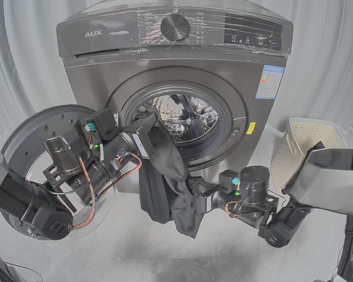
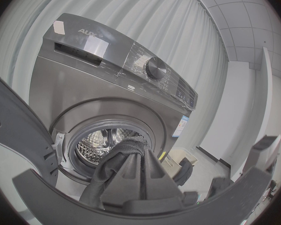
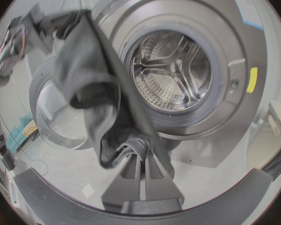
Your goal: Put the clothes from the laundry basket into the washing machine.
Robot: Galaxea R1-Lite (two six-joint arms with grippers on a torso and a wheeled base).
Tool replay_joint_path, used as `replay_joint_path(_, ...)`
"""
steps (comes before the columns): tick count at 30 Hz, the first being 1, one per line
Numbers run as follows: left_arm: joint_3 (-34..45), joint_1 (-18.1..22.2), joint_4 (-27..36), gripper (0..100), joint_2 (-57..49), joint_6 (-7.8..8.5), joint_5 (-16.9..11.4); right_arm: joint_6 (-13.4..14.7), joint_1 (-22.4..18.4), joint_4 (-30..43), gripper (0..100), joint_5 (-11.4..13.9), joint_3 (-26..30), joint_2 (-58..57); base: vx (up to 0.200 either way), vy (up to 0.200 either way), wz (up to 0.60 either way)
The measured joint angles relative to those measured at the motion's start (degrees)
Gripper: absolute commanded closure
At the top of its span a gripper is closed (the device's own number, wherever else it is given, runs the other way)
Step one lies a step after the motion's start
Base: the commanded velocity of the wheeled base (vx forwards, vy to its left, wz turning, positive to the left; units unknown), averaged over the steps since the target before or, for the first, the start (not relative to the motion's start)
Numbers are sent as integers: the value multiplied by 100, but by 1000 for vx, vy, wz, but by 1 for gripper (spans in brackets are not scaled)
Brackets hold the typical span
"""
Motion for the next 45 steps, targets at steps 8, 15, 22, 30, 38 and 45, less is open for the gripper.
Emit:
replay_joint_path(8, 625, 63, 27, 100, -621, 5, -182, -123, -485, 39, 100, 217, 892, -1631, 0, 0, 0)
replay_joint_path(15, 1150, 138, -110, 100, -1007, 30, -277, 116, -714, 9, 100, 355, 1308, -2866, 0, 0, 0)
replay_joint_path(22, 1613, 166, -307, 100, -1161, 66, -362, 290, -823, -51, 100, 379, 1362, -3398, 0, 0, 0)
replay_joint_path(30, 1623, 226, -402, 100, -1182, 66, -329, 288, -1026, -73, 100, 371, 1172, -3478, 0, 0, 0)
replay_joint_path(38, 1593, 439, -436, 100, -1114, 57, -351, 290, -1109, -112, 100, 372, 1089, -3493, 0, 0, 0)
replay_joint_path(45, 1598, 471, -485, 100, -1092, 55, -362, 288, -1134, -115, 100, 352, 1014, -3493, 0, 0, 0)
